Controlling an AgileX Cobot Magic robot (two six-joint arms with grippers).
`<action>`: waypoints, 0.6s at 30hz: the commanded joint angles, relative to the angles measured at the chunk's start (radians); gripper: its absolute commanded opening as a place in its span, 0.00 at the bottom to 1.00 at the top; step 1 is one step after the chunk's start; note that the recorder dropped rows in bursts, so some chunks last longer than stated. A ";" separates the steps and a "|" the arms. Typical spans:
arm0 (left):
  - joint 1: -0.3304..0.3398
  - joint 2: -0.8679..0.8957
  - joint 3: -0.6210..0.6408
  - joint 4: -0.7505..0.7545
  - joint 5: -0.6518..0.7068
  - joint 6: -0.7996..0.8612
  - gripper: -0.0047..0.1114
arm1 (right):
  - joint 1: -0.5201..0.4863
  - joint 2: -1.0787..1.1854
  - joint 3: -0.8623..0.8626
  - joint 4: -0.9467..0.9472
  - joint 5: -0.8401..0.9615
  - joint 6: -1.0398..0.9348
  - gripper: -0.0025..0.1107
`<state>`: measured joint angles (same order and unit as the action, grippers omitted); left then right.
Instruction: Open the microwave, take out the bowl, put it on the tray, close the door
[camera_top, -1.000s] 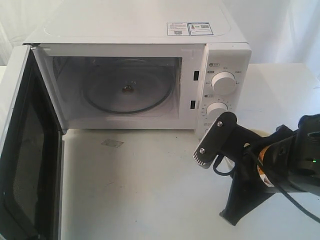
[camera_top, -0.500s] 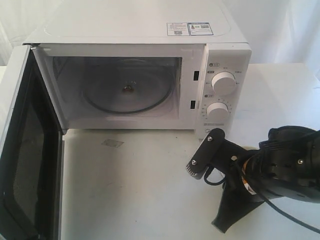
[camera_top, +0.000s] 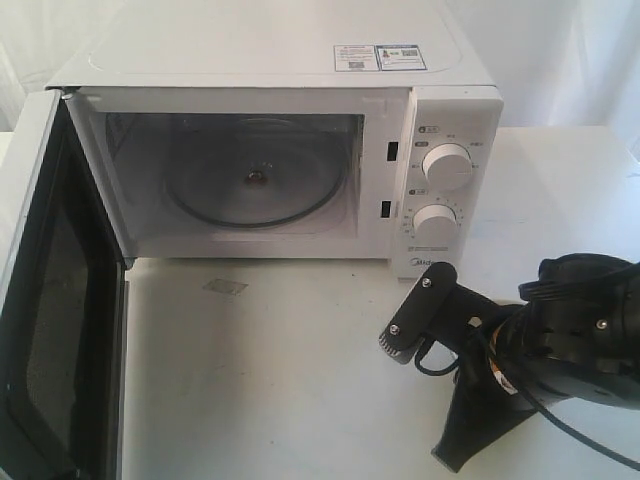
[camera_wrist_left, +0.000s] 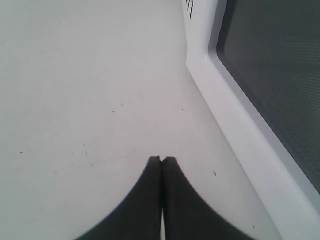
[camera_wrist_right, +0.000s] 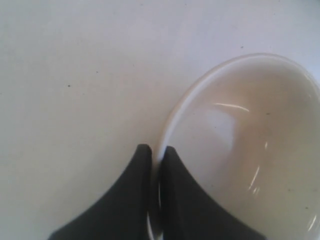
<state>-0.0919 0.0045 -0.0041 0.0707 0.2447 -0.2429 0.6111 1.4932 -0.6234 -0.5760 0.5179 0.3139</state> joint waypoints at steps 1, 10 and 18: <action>0.002 -0.004 0.004 -0.006 0.003 0.004 0.04 | -0.005 0.000 0.008 0.025 -0.006 0.006 0.02; 0.002 -0.004 0.004 -0.006 0.003 0.004 0.04 | -0.005 0.000 0.023 0.025 -0.031 0.006 0.34; 0.002 -0.004 0.004 -0.006 0.003 0.004 0.04 | -0.005 -0.015 0.014 0.027 -0.031 0.006 0.39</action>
<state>-0.0919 0.0045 -0.0041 0.0707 0.2447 -0.2429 0.6111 1.4932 -0.6065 -0.5540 0.4925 0.3139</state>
